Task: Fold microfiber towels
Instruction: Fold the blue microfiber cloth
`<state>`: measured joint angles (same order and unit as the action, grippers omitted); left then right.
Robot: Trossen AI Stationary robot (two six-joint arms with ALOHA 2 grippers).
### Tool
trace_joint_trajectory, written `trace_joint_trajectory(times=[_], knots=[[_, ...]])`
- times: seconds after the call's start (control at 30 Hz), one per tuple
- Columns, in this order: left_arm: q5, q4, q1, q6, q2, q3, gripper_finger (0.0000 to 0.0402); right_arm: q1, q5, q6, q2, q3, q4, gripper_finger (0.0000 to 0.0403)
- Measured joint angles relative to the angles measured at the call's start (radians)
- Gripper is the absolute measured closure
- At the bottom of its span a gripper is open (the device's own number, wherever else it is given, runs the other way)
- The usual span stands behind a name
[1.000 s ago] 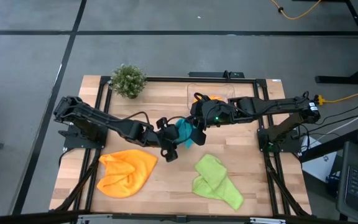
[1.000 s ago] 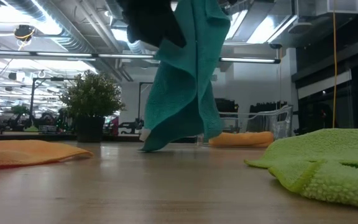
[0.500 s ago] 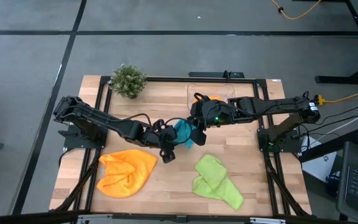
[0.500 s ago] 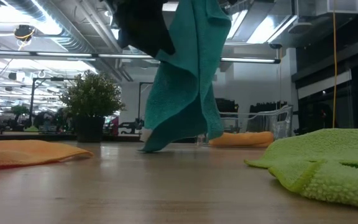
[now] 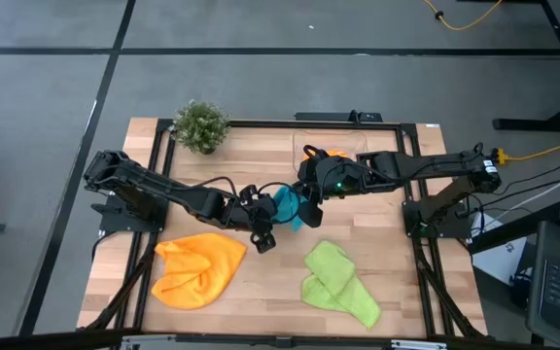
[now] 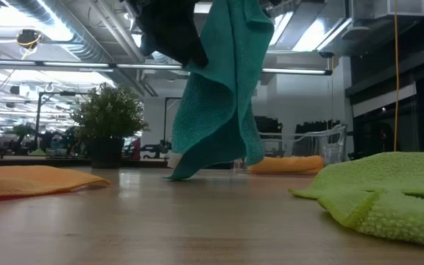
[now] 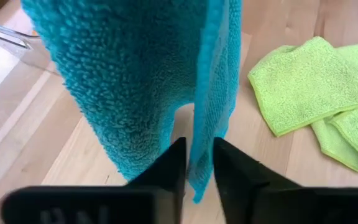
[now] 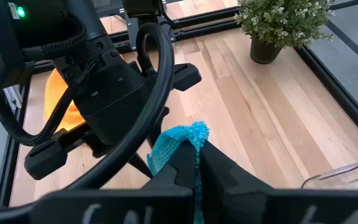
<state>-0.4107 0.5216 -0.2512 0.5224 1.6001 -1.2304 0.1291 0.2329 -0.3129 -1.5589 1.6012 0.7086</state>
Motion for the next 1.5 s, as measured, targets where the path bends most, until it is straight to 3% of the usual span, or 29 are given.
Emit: trace_joint_trajectory(times=[0.13, 0.37, 0.67, 0.93, 1.1, 1.2, 1.37, 1.43, 1.5], knots=[[0.003, 0.007, 0.0, 0.01, 0.0, 0.0, 0.0393, 0.0, -0.001, 0.0, 0.0, 0.0, 0.0, 0.0399], [0.043, 0.078, 0.0, 0.083, -0.002, 0.0, 0.0401, 0.0, -0.003, 0.0, 0.0, 0.0, 0.004, 0.0397], [0.154, 0.176, -0.002, 0.17, -0.049, 0.0, 0.0401, 0.0, -0.032, -0.019, -0.004, -0.003, 0.017, 0.0358], [0.31, 0.243, -0.006, 0.214, -0.057, 0.0, 0.0401, 0.006, -0.097, -0.022, -0.091, -0.003, 0.043, 0.0285], [0.329, 0.27, -0.006, 0.256, -0.057, 0.0, 0.0401, 0.025, -0.105, -0.02, -0.156, -0.005, 0.057, 0.0235], [0.328, 0.284, -0.005, 0.293, -0.057, 0.0, 0.0401, 0.06, -0.061, 0.02, -0.173, -0.005, 0.058, 0.0218], [0.312, 0.281, -0.002, 0.312, -0.057, 0.0, 0.0401, 0.145, 0.168, 0.116, -0.175, -0.005, 0.1, 0.0213], [0.31, 0.281, 0.005, 0.324, -0.057, 0.0, 0.0401, 0.166, 0.189, 0.138, -0.175, -0.005, 0.121, 0.0213], [0.319, 0.28, 0.016, 0.342, -0.057, 0.0, 0.0401, 0.175, 0.142, 0.124, -0.174, -0.01, 0.134, 0.0213]])
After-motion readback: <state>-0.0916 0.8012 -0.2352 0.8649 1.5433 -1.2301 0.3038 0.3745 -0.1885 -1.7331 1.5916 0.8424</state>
